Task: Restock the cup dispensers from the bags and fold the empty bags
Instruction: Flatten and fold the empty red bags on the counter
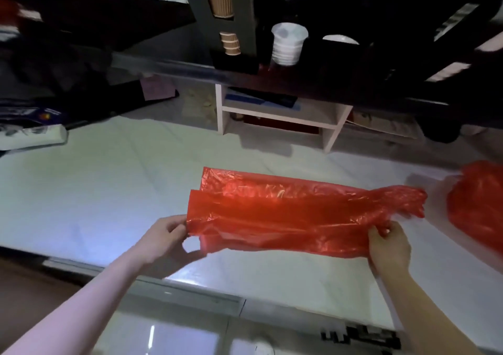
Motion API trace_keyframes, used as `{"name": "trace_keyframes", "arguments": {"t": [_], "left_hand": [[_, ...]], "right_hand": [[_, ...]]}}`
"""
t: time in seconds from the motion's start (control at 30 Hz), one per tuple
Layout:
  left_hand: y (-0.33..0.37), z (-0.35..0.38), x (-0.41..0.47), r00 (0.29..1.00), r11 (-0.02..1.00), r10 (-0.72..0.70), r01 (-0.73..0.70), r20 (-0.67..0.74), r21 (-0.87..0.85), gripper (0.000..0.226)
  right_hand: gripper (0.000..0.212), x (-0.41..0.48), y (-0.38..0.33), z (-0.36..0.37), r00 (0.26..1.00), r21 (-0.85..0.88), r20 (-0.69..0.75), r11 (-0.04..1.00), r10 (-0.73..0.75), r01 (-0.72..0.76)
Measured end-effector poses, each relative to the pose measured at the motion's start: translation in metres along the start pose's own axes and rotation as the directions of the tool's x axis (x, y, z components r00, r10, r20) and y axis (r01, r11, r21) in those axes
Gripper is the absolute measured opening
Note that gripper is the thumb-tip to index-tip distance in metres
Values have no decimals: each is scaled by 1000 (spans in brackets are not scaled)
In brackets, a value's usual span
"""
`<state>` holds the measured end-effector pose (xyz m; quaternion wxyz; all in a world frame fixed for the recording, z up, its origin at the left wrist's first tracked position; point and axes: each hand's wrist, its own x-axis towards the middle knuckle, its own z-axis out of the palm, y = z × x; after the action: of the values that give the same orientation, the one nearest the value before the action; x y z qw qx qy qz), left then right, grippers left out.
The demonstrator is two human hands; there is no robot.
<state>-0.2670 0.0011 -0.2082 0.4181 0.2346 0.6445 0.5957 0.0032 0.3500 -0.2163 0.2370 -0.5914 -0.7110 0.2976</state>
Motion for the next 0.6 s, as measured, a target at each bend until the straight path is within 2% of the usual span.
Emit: {"name": "trace_keyframes", "arguments": {"t": [0.07,0.17,0.23,0.3,0.33,0.4,0.5,0.53,0.6], "left_hand": [[10,1,5,993,984,107,-112,43,136,37],[16,5,13,938,838,332,-342,100,425,52],[18,12,18,901,726,430,-377,47,575,37],[23,18,21,896,770,439,-341,-60,540,17],[30,19,23,884,768,454,-322,-115,554,15],[40,17,32,855,757,481,-294,-193,584,20],[51,13,44,842,788,480,-292,-245,543,17],[51,11,47,846,810,461,-276,-269,518,18],[49,11,50,867,819,418,-230,-272,526,35]], "right_hand": [[25,1,1,2,1000,-9,-1,1000,15,-15],[24,0,0,3,1000,-3,-8,1000,11,-11],[20,-2,-2,1,1000,47,12,999,-14,13],[13,-4,-3,-3,999,129,33,991,-41,36],[9,-3,-5,-6,998,166,30,985,-59,54],[4,0,-14,-16,996,253,7,963,-92,88],[17,4,-27,-28,988,401,-31,903,-154,154],[19,4,-27,-30,985,426,-41,889,-168,170],[18,3,-23,-29,984,396,-21,902,-175,168]]}}
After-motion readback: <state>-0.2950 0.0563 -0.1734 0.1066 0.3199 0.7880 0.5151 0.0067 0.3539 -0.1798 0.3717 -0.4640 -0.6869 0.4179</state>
